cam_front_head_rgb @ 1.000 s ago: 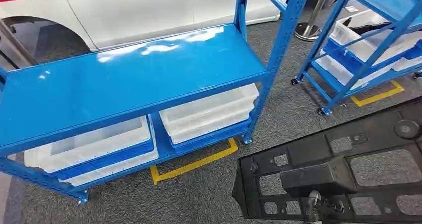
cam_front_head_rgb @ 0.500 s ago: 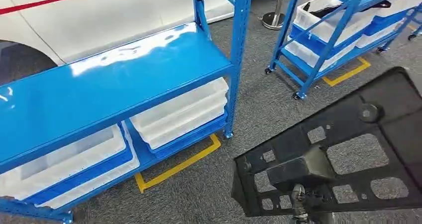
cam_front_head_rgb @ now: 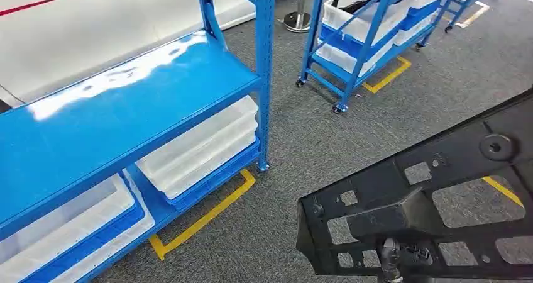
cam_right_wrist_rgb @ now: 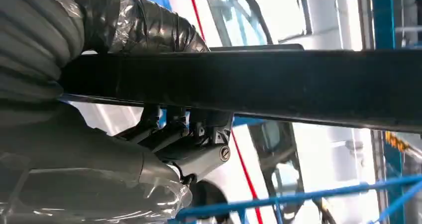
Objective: Take the parts from the cabinet and place them on the table.
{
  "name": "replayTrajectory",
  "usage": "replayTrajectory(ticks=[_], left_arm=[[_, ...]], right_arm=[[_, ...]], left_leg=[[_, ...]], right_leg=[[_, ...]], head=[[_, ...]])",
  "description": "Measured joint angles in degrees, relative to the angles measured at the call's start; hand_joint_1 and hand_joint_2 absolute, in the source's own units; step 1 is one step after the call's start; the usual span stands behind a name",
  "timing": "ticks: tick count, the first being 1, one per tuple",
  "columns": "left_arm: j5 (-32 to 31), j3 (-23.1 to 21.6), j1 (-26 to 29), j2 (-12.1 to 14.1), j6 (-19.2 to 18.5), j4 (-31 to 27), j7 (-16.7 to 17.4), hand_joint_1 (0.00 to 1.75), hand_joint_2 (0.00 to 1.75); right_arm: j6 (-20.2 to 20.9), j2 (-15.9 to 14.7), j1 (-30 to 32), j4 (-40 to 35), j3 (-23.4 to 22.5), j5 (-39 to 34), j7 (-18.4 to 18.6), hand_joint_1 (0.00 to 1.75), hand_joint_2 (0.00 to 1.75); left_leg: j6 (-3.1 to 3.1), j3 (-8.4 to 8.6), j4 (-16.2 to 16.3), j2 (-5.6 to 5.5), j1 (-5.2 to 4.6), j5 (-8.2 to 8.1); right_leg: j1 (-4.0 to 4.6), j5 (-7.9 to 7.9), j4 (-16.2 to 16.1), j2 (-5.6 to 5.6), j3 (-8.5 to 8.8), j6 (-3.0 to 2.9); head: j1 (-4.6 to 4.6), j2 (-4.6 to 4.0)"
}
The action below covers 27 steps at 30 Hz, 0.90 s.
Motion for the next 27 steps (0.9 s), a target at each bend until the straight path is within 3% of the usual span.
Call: replayTrajectory(ticks=[1,2,3,4,8,9,10,11,13,14,15,16,17,18,19,20,23,24,25,26,27], left_arm=[[0.2,0.0,-0.1,0.0,0.0,0.0,0.0,0.00,1.75],[0.8,0.1,-0.2,0.0,0.0,0.0,-0.1,0.00,1.75],[1.3,0.2,-0.3,-0.1,0.0,0.0,-0.1,0.00,1.75],[1.8,0.3,-0.2,-0.2,0.0,0.0,0.1,0.00,1.75],[1.9,0.9,-0.7,-0.4,0.2,0.0,1.5,0.00,1.75],[1.9,1.0,-0.9,-0.4,0.3,0.0,1.6,0.00,1.75],[1.9,1.1,-0.9,-0.5,0.3,0.0,1.6,0.00,1.75],[1.8,1.2,-0.7,-0.5,0.3,0.0,1.6,0.00,1.75],[1.8,1.5,-0.4,-0.5,0.5,0.0,1.8,0.00,1.75],[1.8,1.5,-0.2,-0.5,0.5,0.0,1.9,0.00,1.75],[1.7,1.5,-0.1,-0.5,0.5,0.0,2.1,0.00,1.75],[1.6,1.5,-0.2,-0.5,0.5,0.0,2.2,0.00,1.75],[1.6,1.5,-0.2,-0.5,0.5,0.0,2.2,0.00,1.75],[1.6,1.5,-0.3,-0.5,0.5,0.0,2.2,0.00,1.75],[1.6,1.5,-0.2,-0.5,0.6,0.0,2.2,0.00,1.75],[2.0,1.5,-0.2,-0.5,0.6,0.0,1.9,0.00,1.75],[2.7,1.7,-0.4,-0.5,0.6,0.0,1.4,0.00,1.75],[2.8,1.7,-0.6,-0.5,0.6,0.0,1.4,0.00,1.75],[2.7,1.7,-0.8,-0.5,0.7,0.0,1.4,0.00,1.75],[2.7,1.7,-0.7,-0.5,0.7,0.0,1.4,0.00,1.75],[2.7,1.8,-0.6,-0.5,0.7,0.0,1.4,0.00,1.75]], right_arm=[[0.0,0.0,0.0,0.0,0.0,0.0,0.0,1.75,1.75],[0.0,0.0,0.0,-0.1,0.0,0.2,0.0,1.75,1.75],[0.0,0.0,0.1,-0.3,0.0,0.2,0.0,1.75,1.75],[0.0,0.0,-0.1,-0.3,0.0,0.2,0.0,1.75,1.75],[0.5,0.0,0.1,-0.3,-0.1,0.5,0.0,1.75,1.75],[0.6,0.0,0.1,-0.3,-0.1,0.5,0.0,1.75,1.75],[0.6,0.1,0.1,-0.3,-0.1,0.5,0.0,1.75,1.75],[0.7,0.1,-0.1,-0.3,-0.1,0.5,0.0,1.75,1.75],[0.8,0.1,-0.1,-0.2,-0.1,0.5,0.0,1.75,1.75],[0.9,0.1,-0.1,-0.2,-0.1,0.6,0.0,1.75,1.75],[0.9,0.1,-0.1,-0.2,-0.1,1.0,0.0,1.75,1.75],[0.9,0.1,-0.2,-0.2,-0.1,1.6,0.0,1.75,1.75],[0.8,0.1,-0.2,-0.2,-0.1,2.2,0.0,1.75,1.75],[0.6,0.1,-0.2,-0.2,0.0,2.6,0.0,1.75,1.75],[0.3,0.1,-0.2,-0.2,0.1,2.8,0.0,1.75,1.75],[0.2,0.1,-0.4,-0.2,0.1,3.0,0.0,1.75,1.75],[0.3,0.1,-0.4,-0.3,0.2,3.1,0.0,1.75,1.75],[0.3,0.1,-0.4,-0.3,0.2,3.1,0.0,1.75,1.75],[0.3,0.1,-0.3,-0.3,0.2,3.1,0.0,1.75,1.75],[0.3,0.1,-0.5,-0.3,0.2,3.1,0.0,1.75,1.75],[0.3,0.1,-0.8,-0.3,0.3,3.2,0.0,1.75,1.75]], left_leg=[[-0.06,0.12,0.0,0.80,0.00,-0.12],[-0.21,0.34,0.0,1.48,0.01,-0.26],[-0.42,0.67,0.0,2.09,0.00,-0.44],[-0.78,0.65,0.1,2.63,-0.29,-0.67],[-1.94,1.40,-0.1,5.01,-0.45,-1.00],[-2.39,1.09,0.4,3.29,-0.07,-1.77],[-2.46,0.55,2.1,-0.10,-0.02,-3.27],[-2.48,-0.96,5.7,-1.73,0.09,-5.46],[-2.62,-5.20,14.6,-2.78,0.08,-9.45],[-2.67,-7.08,18.2,-2.81,0.08,-10.22],[-2.67,-7.47,18.5,-2.81,0.09,-9.15],[-2.65,-6.66,16.1,-2.87,0.13,-6.92],[-2.60,-4.79,11.5,-3.10,0.23,-3.89],[-2.59,-2.61,6.4,-4.17,0.38,-1.07],[-2.51,-1.08,2.5,-6.92,0.65,-0.13],[-2.45,-0.68,1.3,-8.21,0.55,-0.70],[-1.64,-0.77,1.6,-6.56,0.07,-0.51],[-1.01,-0.79,1.1,-5.90,0.52,-0.10],[-0.58,-0.66,0.8,-4.98,0.55,0.17],[-0.27,-0.68,0.7,-4.29,0.45,0.28],[-0.09,-0.76,0.7,-3.40,0.19,0.27]], right_leg=[[-0.10,2.02,-3.2,-0.34,1.85,0.02],[-0.13,4.42,-8.3,-1.01,4.77,-0.09],[-0.01,6.38,-13.6,-2.59,7.93,-0.41],[0.65,5.46,-16.2,-5.18,9.27,-0.77],[1.20,5.87,-16.6,-2.59,8.56,-2.04],[0.43,6.25,-17.2,-2.05,8.93,-2.52],[0.45,6.36,-17.3,-1.59,8.94,-2.86],[0.45,6.45,-17.3,-1.13,8.83,-3.15],[0.56,6.50,-17.3,0.23,8.78,-3.32],[0.59,6.50,-17.2,1.06,8.74,-3.32],[0.58,6.49,-17.1,1.87,8.78,-3.32],[0.56,6.48,-17.0,2.62,8.86,-3.30],[0.51,6.42,-16.8,3.45,8.96,-3.20],[0.43,6.30,-16.6,4.17,9.01,-3.01],[0.33,6.15,-16.3,4.76,8.79,-2.76],[0.66,6.10,-15.6,5.52,8.30,-2.29],[0.32,6.93,-16.2,7.45,7.65,-0.99],[0.35,7.08,-16.1,8.15,7.40,-0.72],[0.37,6.13,-15.1,5.61,7.11,-0.69],[0.59,4.16,-12.5,2.87,5.83,-0.52],[0.52,1.74,-8.0,1.34,3.74,-0.28]], head=[[0.00,0.00],[0.00,0.00],[0.00,0.00],[0.00,0.00],[0.00,0.00],[-0.07,0.00],[-0.02,0.00],[-0.11,0.00],[-0.09,0.00],[-0.09,0.00],[-0.09,0.00],[-0.09,0.00],[-0.09,0.00],[-0.09,0.00],[-0.09,0.00],[-0.07,0.00],[-0.07,0.00],[-0.04,0.00],[-0.04,0.00],[0.11,0.00],[0.11,0.00]])
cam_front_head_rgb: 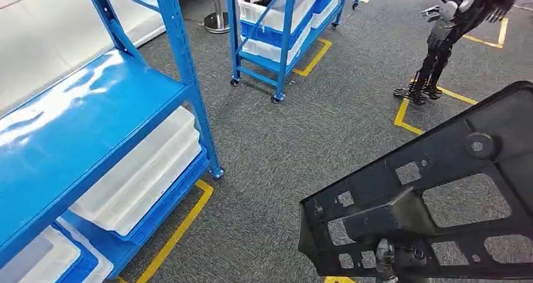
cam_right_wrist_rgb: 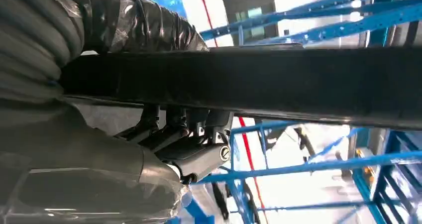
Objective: Take the parts from the cabinet and place them on the table.
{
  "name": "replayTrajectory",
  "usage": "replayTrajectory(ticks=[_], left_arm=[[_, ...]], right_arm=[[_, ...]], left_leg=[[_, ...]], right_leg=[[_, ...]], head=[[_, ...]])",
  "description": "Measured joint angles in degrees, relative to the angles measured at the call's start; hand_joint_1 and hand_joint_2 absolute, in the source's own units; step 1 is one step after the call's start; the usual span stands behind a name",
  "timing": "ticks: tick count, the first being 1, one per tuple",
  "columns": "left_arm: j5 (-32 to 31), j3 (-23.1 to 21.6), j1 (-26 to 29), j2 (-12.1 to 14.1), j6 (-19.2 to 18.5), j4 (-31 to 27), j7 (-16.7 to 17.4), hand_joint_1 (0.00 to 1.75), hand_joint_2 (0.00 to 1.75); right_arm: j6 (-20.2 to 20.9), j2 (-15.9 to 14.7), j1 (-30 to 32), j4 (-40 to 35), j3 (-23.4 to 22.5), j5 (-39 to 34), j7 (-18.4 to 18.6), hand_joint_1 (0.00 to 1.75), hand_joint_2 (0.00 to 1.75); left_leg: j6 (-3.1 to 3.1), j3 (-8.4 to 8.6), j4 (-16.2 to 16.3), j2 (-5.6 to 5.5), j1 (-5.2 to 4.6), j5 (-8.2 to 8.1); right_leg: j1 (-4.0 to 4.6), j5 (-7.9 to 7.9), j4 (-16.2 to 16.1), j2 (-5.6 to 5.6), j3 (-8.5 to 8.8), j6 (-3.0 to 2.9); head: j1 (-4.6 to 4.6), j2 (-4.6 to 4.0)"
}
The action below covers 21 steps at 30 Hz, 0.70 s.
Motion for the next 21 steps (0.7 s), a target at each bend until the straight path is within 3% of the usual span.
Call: replayTrajectory(ticks=[2,3,4,6,7,8,11,12,13,14,15,17,18,19,21], left_arm=[[0.0,0.1,0.2,0.1,0.0,0.0,0.0,0.00,1.75],[0.0,0.1,0.2,0.2,0.0,0.0,0.0,0.00,1.75],[0.0,0.1,0.1,0.2,0.0,0.0,0.0,0.00,1.75],[-0.1,0.1,-0.2,0.2,0.0,0.0,0.1,0.00,1.75],[-0.2,0.1,-0.2,0.2,0.0,0.0,0.3,0.00,1.75],[-0.2,0.1,-0.2,0.2,0.0,0.0,0.4,0.00,1.75],[-0.3,0.1,-0.4,0.1,0.0,0.0,0.7,0.00,1.75],[-0.3,0.1,-0.5,0.0,0.0,0.0,0.7,0.00,1.75],[-0.4,0.1,-0.6,0.0,0.0,0.0,0.7,0.00,1.75],[-0.4,0.1,-0.6,0.0,0.0,0.0,0.7,0.00,1.75],[-0.4,0.1,-0.4,0.0,0.0,0.0,0.7,0.00,1.75],[-0.4,0.1,-0.1,0.2,0.0,0.0,0.8,0.00,1.75],[-0.4,0.1,0.0,0.2,0.0,0.0,0.8,0.00,1.75],[-0.4,0.1,0.0,0.2,0.0,0.0,0.8,0.00,1.75],[-0.4,0.1,-0.1,0.2,0.0,0.0,0.8,0.00,1.75]], right_arm=[[0.0,0.0,0.0,0.0,0.0,0.3,0.0,1.75,1.75],[0.0,0.0,0.0,0.0,0.0,0.4,0.0,1.75,1.75],[0.0,0.0,-0.1,0.0,0.0,0.5,0.0,1.75,1.75],[0.0,0.0,0.0,0.0,0.0,0.5,0.0,1.75,1.75],[0.0,0.0,-0.1,-0.1,0.1,0.5,0.0,1.75,1.75],[0.1,0.0,-0.2,-0.2,0.2,0.5,0.0,1.75,1.75],[0.1,0.0,-0.1,-0.4,0.5,0.4,0.0,1.75,1.75],[0.1,0.0,-0.1,-0.5,0.5,0.4,0.0,1.75,1.75],[0.1,0.0,0.0,-0.5,0.5,0.4,0.0,1.75,1.75],[0.1,0.0,-0.2,-0.5,0.7,0.4,0.0,1.75,1.75],[0.1,0.0,-0.3,-0.5,0.8,0.4,0.0,1.75,1.75],[0.1,0.0,-0.3,-0.5,0.9,0.4,0.0,1.75,1.75],[0.1,0.0,-0.3,-0.5,0.9,0.4,0.0,1.75,1.75],[0.1,0.0,-0.3,-0.5,0.9,0.4,0.0,1.75,1.75],[0.1,0.0,-0.3,-0.5,0.9,0.4,0.0,1.75,1.75]], left_leg=[[0.15,-0.11,0.0,1.79,-0.29,-0.10],[0.17,-0.11,0.0,2.56,-0.34,-0.12],[0.15,-0.06,0.0,3.31,-0.39,-0.17],[0.06,0.28,0.0,4.58,-0.49,-0.38],[-0.07,0.53,0.0,5.12,-0.54,-0.53],[-0.40,0.58,0.2,5.62,-0.96,-0.77],[-0.89,0.84,-0.1,7.31,-0.88,-0.89],[-1.34,1.18,-0.2,8.02,-1.14,-1.00],[-1.58,0.94,0.5,5.93,-0.60,-1.76],[-1.79,0.14,2.5,2.90,-0.54,-3.24],[-1.97,-1.61,6.3,1.36,-0.44,-5.47],[-2.40,-6.13,15.5,0.55,-0.43,-9.41],[-2.51,-7.42,17.8,0.55,-0.42,-9.45],[-2.61,-7.19,16.9,0.55,-0.35,-8.03],[-2.87,-3.76,9.1,-0.05,0.03,-2.83]], right_leg=[[-0.18,-3.24,8.2,-1.19,-3.85,0.22],[-0.19,-3.06,9.5,-1.35,-4.39,0.24],[-0.19,-1.68,8.0,-1.48,-3.55,0.19],[-0.06,3.02,-1.4,-2.49,1.82,-0.35],[0.23,4.61,-6.4,-4.21,4.75,-0.89],[1.10,3.58,-8.5,-6.34,5.58,-1.28],[1.31,3.88,-8.4,-4.37,4.94,-1.78],[1.12,4.23,-9.2,-3.60,5.10,-2.29],[0.54,4.68,-9.8,-3.17,5.64,-2.50],[0.40,4.87,-10.1,-2.54,5.84,-2.91],[0.42,4.91,-10.1,-2.12,5.76,-3.01],[0.45,4.82,-9.9,-0.68,5.62,-3.16],[0.43,4.82,-9.7,0.15,5.55,-3.16],[0.36,4.78,-9.6,0.91,5.54,-3.10],[0.07,4.50,-9.0,2.47,5.58,-2.67]], head=[[-0.02,0.00],[-0.02,0.00],[-0.02,0.00],[-0.02,0.00],[0.00,0.00],[-0.02,0.00],[-0.02,0.00],[-0.02,0.00],[-0.02,0.00],[-0.04,0.00],[-0.02,0.00],[-0.09,0.00],[-0.09,0.00],[-0.09,0.00],[-0.09,0.00]])
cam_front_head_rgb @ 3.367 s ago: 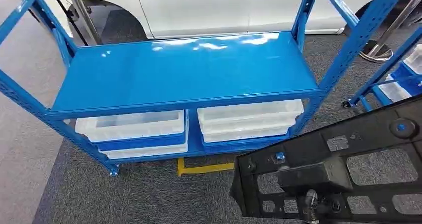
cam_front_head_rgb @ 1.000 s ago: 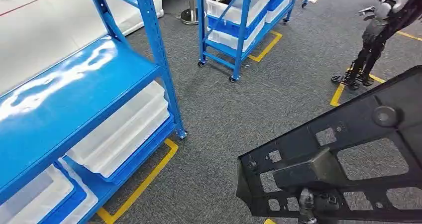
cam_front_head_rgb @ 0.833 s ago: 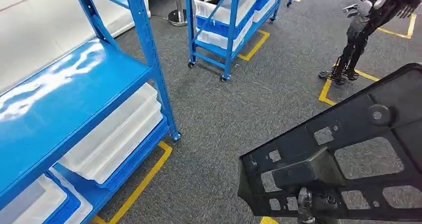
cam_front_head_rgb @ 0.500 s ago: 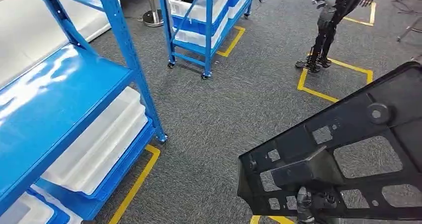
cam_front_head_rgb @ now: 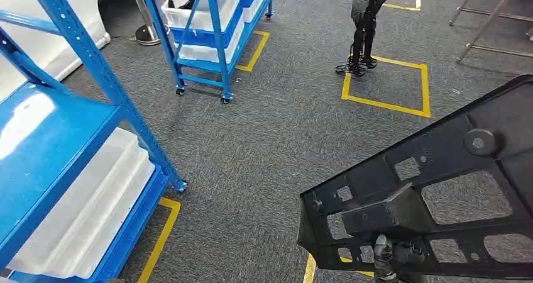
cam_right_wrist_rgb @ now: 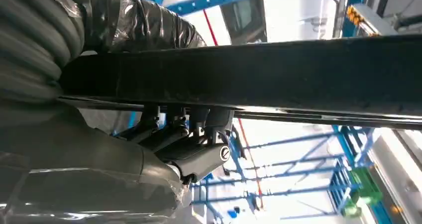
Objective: Take the parts from the cabinet and place them on the table.
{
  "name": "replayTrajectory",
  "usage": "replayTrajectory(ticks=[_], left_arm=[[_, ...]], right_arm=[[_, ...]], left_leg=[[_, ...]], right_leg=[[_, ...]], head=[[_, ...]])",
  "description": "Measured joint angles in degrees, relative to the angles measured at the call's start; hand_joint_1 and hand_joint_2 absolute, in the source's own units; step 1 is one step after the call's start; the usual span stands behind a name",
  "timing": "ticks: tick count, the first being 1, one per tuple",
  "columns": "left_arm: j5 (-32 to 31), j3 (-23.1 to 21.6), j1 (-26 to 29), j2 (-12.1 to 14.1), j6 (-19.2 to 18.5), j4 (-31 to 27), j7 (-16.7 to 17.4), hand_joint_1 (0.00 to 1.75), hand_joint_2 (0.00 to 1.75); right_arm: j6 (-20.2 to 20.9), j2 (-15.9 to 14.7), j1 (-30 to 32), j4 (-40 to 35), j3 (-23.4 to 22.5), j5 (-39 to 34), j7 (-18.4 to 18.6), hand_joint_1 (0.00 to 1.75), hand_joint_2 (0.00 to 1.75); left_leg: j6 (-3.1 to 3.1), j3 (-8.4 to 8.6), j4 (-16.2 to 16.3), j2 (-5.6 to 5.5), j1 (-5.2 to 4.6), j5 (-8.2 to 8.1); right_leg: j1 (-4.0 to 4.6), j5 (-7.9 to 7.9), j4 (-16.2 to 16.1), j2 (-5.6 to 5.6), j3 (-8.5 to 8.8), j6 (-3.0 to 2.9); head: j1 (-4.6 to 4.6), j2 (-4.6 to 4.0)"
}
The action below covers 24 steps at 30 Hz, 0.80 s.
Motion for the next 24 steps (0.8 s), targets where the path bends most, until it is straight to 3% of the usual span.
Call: replayTrajectory(ticks=[1,2,3,6,7,8,9,11,12,13,14,15,16,17,18,21,22,23,24], left_arm=[[0.0,0.0,0.0,0.0,0.0,0.0,0.0,0.00,1.75],[0.0,0.0,0.1,0.0,0.0,0.0,0.1,0.00,1.75],[0.0,0.0,0.1,0.0,-0.1,0.0,0.2,0.00,1.75],[0.0,0.0,0.0,-0.1,-0.1,0.0,0.5,0.00,1.75],[0.0,0.0,-0.1,-0.1,-0.1,0.0,0.5,0.00,1.75],[0.0,0.0,-0.1,-0.1,-0.1,0.0,0.5,0.00,1.75],[-0.1,0.0,0.0,-0.1,-0.1,0.0,0.5,0.00,1.75],[-0.2,0.0,0.4,-0.1,-0.1,0.0,0.4,0.00,1.75],[-0.4,0.0,0.4,-0.1,-0.1,0.0,0.3,0.00,1.75],[-0.4,0.0,0.4,-0.1,-0.1,0.0,0.2,0.00,1.75],[-0.4,0.0,0.3,-0.1,-0.1,0.0,0.2,0.00,1.75],[-0.5,0.0,0.2,-0.1,-0.1,0.0,0.2,0.00,1.75],[-0.5,0.0,0.1,-0.2,-0.1,0.0,0.2,0.00,1.75],[-0.5,0.0,0.1,-0.4,-0.2,0.0,0.3,0.00,1.75],[-0.5,0.0,0.1,-0.6,-0.2,0.0,0.4,0.00,1.75],[-0.3,0.0,0.0,-0.7,-0.4,0.0,0.7,0.00,1.75],[-0.3,0.1,0.0,-0.8,-0.5,0.0,0.8,0.00,1.75],[-0.2,0.1,-0.1,-0.8,-0.7,0.0,1.0,0.00,1.75],[-0.1,0.1,0.0,-0.8,-0.7,0.0,1.1,0.00,1.75]], right_arm=[[0.0,0.0,0.0,0.0,0.0,0.0,0.0,1.75,1.75],[0.0,0.0,0.0,0.0,0.0,0.0,0.0,1.75,1.75],[0.1,0.0,-0.1,0.0,0.2,0.1,0.0,1.75,1.75],[0.0,0.0,0.2,0.0,0.3,0.2,0.0,1.75,1.75],[0.0,0.0,0.2,0.0,0.3,0.2,0.0,1.75,1.75],[0.0,0.0,0.3,0.0,0.4,0.2,0.0,1.75,1.75],[0.0,0.0,0.1,0.0,0.5,0.0,0.0,1.75,1.75],[0.0,0.0,0.1,0.0,0.5,-0.4,0.0,1.75,1.75],[0.1,0.0,0.1,0.0,0.5,-0.6,0.0,1.75,1.75],[0.2,0.0,0.1,0.0,0.5,-0.7,0.0,1.75,1.75],[0.2,0.0,0.1,0.0,0.5,-0.7,0.0,1.75,1.75],[0.2,0.0,0.1,0.0,0.6,-0.6,0.0,1.75,1.75],[0.2,0.0,0.1,0.0,0.6,-0.5,0.0,1.75,1.75],[0.2,0.0,0.0,0.0,0.7,-0.4,0.0,1.75,1.75],[-0.1,0.0,-0.1,0.0,0.9,-0.2,0.0,1.75,1.75],[-0.5,0.0,0.2,0.0,1.0,-0.1,0.0,1.75,1.75],[-0.5,0.0,0.2,0.0,1.0,0.0,0.0,1.75,1.75],[-0.6,0.0,0.3,0.1,1.0,0.2,-0.1,1.75,1.75],[-0.6,0.0,0.1,0.1,1.1,0.5,0.0,1.75,1.75]], left_leg=[[-0.29,2.40,-5.3,-1.74,0.42,2.63],[-0.46,3.05,-6.7,-4.97,0.60,1.48],[0.31,3.02,-7.5,-5.10,0.57,1.53],[1.45,3.14,-7.4,-3.17,0.08,1.81],[2.08,3.23,-7.9,-2.27,0.49,2.19],[2.36,3.31,-8.1,-1.66,0.34,2.25],[2.60,3.28,-8.1,-0.77,0.14,2.25],[2.79,3.25,-8.0,1.00,-0.22,2.13],[2.90,3.25,-8.0,1.86,-0.35,2.05],[2.92,3.30,-8.0,2.67,-0.46,1.98],[2.98,3.41,-8.0,3.36,-0.56,1.87],[2.99,3.62,-8.0,3.97,-0.63,1.76],[2.91,3.93,-8.0,4.55,-0.67,1.57],[2.80,4.13,-8.1,5.05,-0.65,1.42],[2.48,4.15,-8.1,5.62,-0.97,1.22],[2.00,4.59,-8.6,7.41,-0.79,1.22],[1.57,5.02,-8.6,7.44,-0.98,0.85],[1.46,4.86,-7.6,4.28,-0.64,0.07],[1.43,3.54,-4.7,2.12,-0.56,-1.84]], right_leg=[[-0.15,-0.30,0.6,0.75,-0.12,0.43],[-0.01,-0.53,1.2,1.39,-0.56,0.87],[-0.04,-0.58,1.9,2.07,-1.17,1.08],[-0.29,0.19,1.3,4.11,-1.82,2.30],[-0.47,-0.20,1.9,3.21,-1.99,2.33],[-0.02,-1.48,3.6,-0.30,-2.72,2.52],[-0.01,-3.66,7.1,-2.30,-4.48,2.77],[-0.16,-7.39,15.4,-3.66,-8.49,3.03],[-0.16,-7.95,18.2,-3.81,-9.85,3.03],[-0.16,-7.08,18.1,-3.87,-9.79,2.95],[-0.12,-5.26,15.6,-3.95,-8.49,2.73],[0.01,-2.94,11.2,-4.21,-6.09,2.36],[0.43,-0.41,5.3,-5.38,-2.79,1.73],[1.29,-0.63,1.6,-8.72,-0.88,1.03],[1.80,-0.73,0.9,-9.56,-0.69,0.59],[2.14,-0.46,0.7,-7.27,-1.09,0.15],[1.41,0.07,-0.4,-6.50,-0.25,-0.24],[1.19,0.39,-1.2,-6.07,0.26,-0.27],[1.04,0.56,-1.3,-5.49,0.35,-0.56]], head=[[0.00,0.00],[0.00,0.00],[0.11,0.00],[0.07,0.00],[0.04,0.00],[0.15,0.00],[0.13,0.00],[0.15,0.00],[0.15,0.00],[0.17,0.00],[0.15,0.00],[0.15,0.00],[0.18,0.00],[0.15,0.00],[0.15,0.00],[0.15,0.00],[0.11,0.00],[0.17,0.00],[0.09,0.00]])
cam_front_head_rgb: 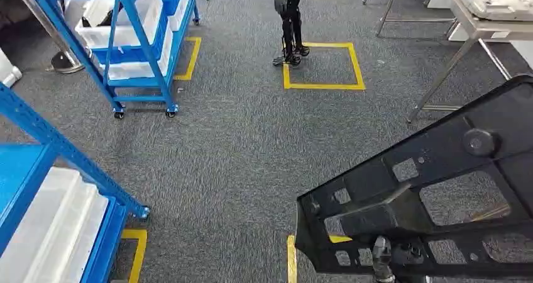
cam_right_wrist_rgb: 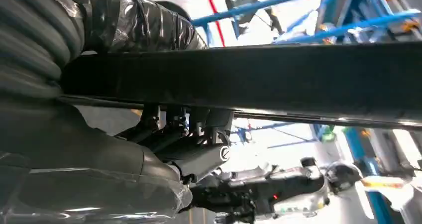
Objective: Take the parts from the cabinet and place them on the table.
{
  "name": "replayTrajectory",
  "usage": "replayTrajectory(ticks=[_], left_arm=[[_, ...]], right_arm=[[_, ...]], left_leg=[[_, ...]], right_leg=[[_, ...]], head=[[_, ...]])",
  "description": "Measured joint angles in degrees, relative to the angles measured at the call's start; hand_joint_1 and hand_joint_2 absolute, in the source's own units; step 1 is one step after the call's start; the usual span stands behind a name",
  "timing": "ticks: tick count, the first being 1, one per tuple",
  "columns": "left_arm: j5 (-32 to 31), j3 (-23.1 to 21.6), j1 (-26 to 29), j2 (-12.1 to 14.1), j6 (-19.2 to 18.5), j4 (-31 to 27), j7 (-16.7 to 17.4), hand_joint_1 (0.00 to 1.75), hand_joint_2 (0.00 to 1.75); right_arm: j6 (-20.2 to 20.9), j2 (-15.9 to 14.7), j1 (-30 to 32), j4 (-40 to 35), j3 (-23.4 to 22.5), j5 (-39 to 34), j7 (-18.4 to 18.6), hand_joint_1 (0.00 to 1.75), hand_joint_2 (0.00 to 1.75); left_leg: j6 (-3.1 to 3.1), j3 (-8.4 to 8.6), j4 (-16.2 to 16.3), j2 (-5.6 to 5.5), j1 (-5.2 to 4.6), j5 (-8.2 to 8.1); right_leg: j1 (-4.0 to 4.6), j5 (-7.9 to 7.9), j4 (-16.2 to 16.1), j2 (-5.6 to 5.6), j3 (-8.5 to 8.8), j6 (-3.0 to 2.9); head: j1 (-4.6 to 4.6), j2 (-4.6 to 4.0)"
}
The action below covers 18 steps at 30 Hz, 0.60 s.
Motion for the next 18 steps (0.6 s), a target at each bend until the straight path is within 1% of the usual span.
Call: replayTrajectory(ticks=[1,2,3,4,5,6,7,8,9,10,11,12,13,14,15,16,17,18], left_arm=[[0.1,0.0,0.1,0.0,0.0,0.0,0.2,0.00,1.75],[0.2,0.1,0.3,0.2,-0.1,0.0,0.2,0.00,1.75],[0.3,0.1,0.5,0.3,-0.3,0.0,0.3,0.00,1.75],[0.4,0.3,0.6,0.3,-0.4,0.0,0.4,0.00,1.75],[0.5,0.5,0.7,0.3,-0.5,0.0,0.4,0.00,1.75],[0.6,0.6,0.6,0.3,-0.5,0.0,0.3,0.00,1.75],[0.6,0.6,0.6,0.3,-0.5,0.0,0.3,0.00,1.75],[0.6,0.7,0.6,0.3,-0.6,0.0,0.2,0.00,1.75],[0.6,0.8,0.6,0.3,-0.8,0.0,0.1,0.00,1.75],[0.6,0.8,0.7,0.3,-1.1,0.0,0.0,0.00,1.75],[0.7,0.9,0.6,0.3,-1.2,0.0,0.0,0.00,1.75],[0.7,0.9,0.6,0.3,-1.3,0.0,0.0,0.00,1.75],[0.7,1.0,0.5,0.3,-1.3,0.0,0.0,0.00,1.75],[0.7,1.0,0.4,0.2,-1.4,0.0,0.0,0.00,1.75],[0.7,1.0,0.4,0.2,-1.4,0.0,0.0,0.00,1.75],[0.7,1.0,0.6,0.2,-1.4,0.0,0.0,0.00,1.75],[0.8,1.0,0.8,0.2,-1.4,0.0,0.0,0.00,1.75],[0.8,1.0,0.9,0.2,-1.5,0.0,0.0,0.00,1.75]], right_arm=[[-0.1,0.0,-0.1,0.1,0.2,0.2,0.1,1.75,1.75],[-0.6,0.0,0.0,0.1,0.4,0.5,0.1,1.75,1.75],[-1.0,0.0,0.0,0.2,0.4,0.7,0.1,1.75,1.75],[-1.2,0.0,0.0,0.3,0.4,0.9,0.1,1.75,1.75],[-1.5,0.0,0.0,0.4,0.5,0.9,0.1,1.75,1.75],[-1.9,0.0,0.0,0.5,0.7,0.9,0.1,1.75,1.75],[-2.1,0.0,0.0,0.6,0.7,0.9,0.1,1.75,1.75],[-2.4,0.0,-0.1,0.6,0.9,1.1,0.1,1.75,1.75],[-2.7,0.0,-0.2,0.6,1.1,1.1,0.1,1.75,1.75],[-2.8,0.0,-0.2,0.6,1.4,1.2,0.1,1.75,1.75],[-2.9,0.0,-0.2,0.6,1.5,1.3,0.1,1.75,1.75],[-3.2,0.0,-0.1,0.6,1.6,1.3,0.1,1.75,1.75],[-3.5,-0.1,-0.1,0.7,1.6,1.4,0.1,1.75,1.75],[-3.8,-0.1,0.0,0.7,1.6,1.5,0.1,1.75,1.75],[-3.9,-0.2,-0.2,0.7,1.7,1.5,0.1,1.75,1.75],[-4.3,-0.2,-0.4,0.9,1.9,1.6,0.1,1.75,1.75],[-4.7,-0.2,-0.4,1.0,2.1,1.6,0.1,1.75,1.75],[-5.1,-0.2,-0.3,1.1,2.2,1.6,0.1,1.75,1.75]], left_leg=[[-0.10,-1.91,3.8,-0.99,0.03,-1.99],[-0.30,-4.41,8.7,-1.44,0.07,-4.16],[-0.52,-6.47,12.4,-1.48,0.07,-5.18],[-0.68,-7.14,13.2,-1.48,0.12,-4.44],[-0.85,-6.50,11.4,-1.49,0.19,-2.41],[-0.99,-4.78,7.2,-1.67,0.37,0.54],[-1.19,-2.58,2.2,-2.32,0.61,3.30],[-1.41,-1.02,-1.6,-4.39,0.99,4.25],[-1.30,-0.67,-2.6,-6.55,0.76,3.32],[-0.51,-0.92,-2.2,-5.99,0.81,3.33],[-0.16,-0.94,-2.3,-5.25,0.53,3.38],[0.15,-0.67,-2.3,-4.78,0.37,3.53],[0.77,-0.68,-2.9,-4.04,0.74,3.93],[1.11,-0.58,-3.0,-3.27,0.75,4.14],[1.39,-0.60,-3.1,-2.81,0.73,4.17],[1.42,-0.63,-3.1,-2.03,0.57,4.15],[1.51,-0.64,-3.1,-1.19,0.44,4.07],[1.61,-0.66,-3.1,-0.39,0.37,3.99]], right_leg=[[-0.09,-0.03,0.0,0.65,-0.12,-0.06],[-0.10,-0.07,0.1,1.41,-0.18,-0.13],[-0.11,-0.07,0.2,2.31,-0.22,-0.13],[-0.19,-0.09,0.4,3.17,-0.25,-0.10],[-0.31,-0.21,0.7,3.98,-0.25,0.07],[-0.50,-0.43,1.1,4.81,-0.25,0.39],[-0.71,-0.70,1.6,5.55,-0.26,0.73],[-0.83,-1.04,2.3,6.10,-0.53,1.14],[-0.59,-1.30,3.2,6.78,-1.15,1.56],[-0.76,-1.14,3.1,7.49,-1.53,1.79],[-0.77,-0.91,2.9,7.92,-1.68,2.15],[-0.95,-0.66,2.7,8.53,-1.76,2.53],[-0.93,-0.60,2.9,9.08,-2.03,2.79],[-0.83,-1.27,3.7,6.57,-2.21,2.94],[-0.67,-3.01,6.1,3.82,-3.45,3.24],[-0.77,-5.24,10.2,2.52,-5.41,3.54],[-0.90,-7.29,14.7,1.93,-7.63,3.69],[-1.01,-8.43,18.3,1.75,-9.47,3.76]], head=[[0.00,0.00],[-0.02,0.00],[0.00,0.00],[0.00,0.00],[0.00,0.00],[0.00,0.00],[0.00,0.00],[0.00,0.00],[-0.02,0.00],[0.07,0.00],[0.04,0.00],[0.04,0.00],[0.04,0.00],[0.06,0.00],[0.18,0.00],[0.15,0.00],[0.13,0.00],[0.15,0.00]])
